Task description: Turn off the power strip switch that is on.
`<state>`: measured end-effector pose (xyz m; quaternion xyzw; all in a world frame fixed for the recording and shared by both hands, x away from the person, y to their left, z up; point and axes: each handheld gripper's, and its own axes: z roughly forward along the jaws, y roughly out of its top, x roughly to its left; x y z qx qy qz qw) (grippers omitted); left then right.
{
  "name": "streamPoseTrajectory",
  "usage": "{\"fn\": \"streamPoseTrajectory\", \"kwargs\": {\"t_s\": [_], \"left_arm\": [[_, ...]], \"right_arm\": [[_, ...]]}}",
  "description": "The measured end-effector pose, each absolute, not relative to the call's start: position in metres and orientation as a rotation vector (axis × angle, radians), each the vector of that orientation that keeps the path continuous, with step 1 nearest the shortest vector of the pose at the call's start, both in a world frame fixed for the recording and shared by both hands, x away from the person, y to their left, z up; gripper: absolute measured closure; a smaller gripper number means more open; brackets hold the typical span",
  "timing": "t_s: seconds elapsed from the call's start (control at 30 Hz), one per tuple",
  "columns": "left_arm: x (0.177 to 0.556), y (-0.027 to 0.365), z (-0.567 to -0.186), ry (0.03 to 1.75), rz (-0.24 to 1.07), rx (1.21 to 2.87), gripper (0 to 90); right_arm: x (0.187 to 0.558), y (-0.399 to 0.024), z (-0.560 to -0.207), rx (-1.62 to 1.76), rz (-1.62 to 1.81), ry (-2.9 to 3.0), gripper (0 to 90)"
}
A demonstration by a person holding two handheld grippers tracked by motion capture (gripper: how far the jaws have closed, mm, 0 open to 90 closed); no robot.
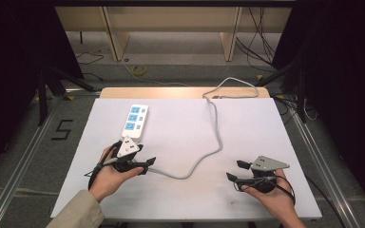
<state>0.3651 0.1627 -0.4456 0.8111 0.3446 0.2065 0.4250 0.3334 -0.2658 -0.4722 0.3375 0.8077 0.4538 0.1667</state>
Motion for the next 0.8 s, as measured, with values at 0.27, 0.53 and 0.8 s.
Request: {"fn": "streamPoseTrajectory", "kwargs": {"t_s": [0.27,0.53,0.8], "left_arm": [[0.356,0.169,-0.457,0.866,0.519,2.038,30.2],[0.349,0.170,-0.466,0.881,0.549,2.033,30.4],[0.349,0.169,-0.469,0.878,0.561,2.040,30.0]], "right_arm": [[0.331,-0.268,-0.472,0.966,1.293,2.300,36.7],[0.330,-0.271,-0.473,0.972,1.297,2.294,36.7],[0.330,-0.271,-0.473,0.974,1.299,2.294,36.8]]}}
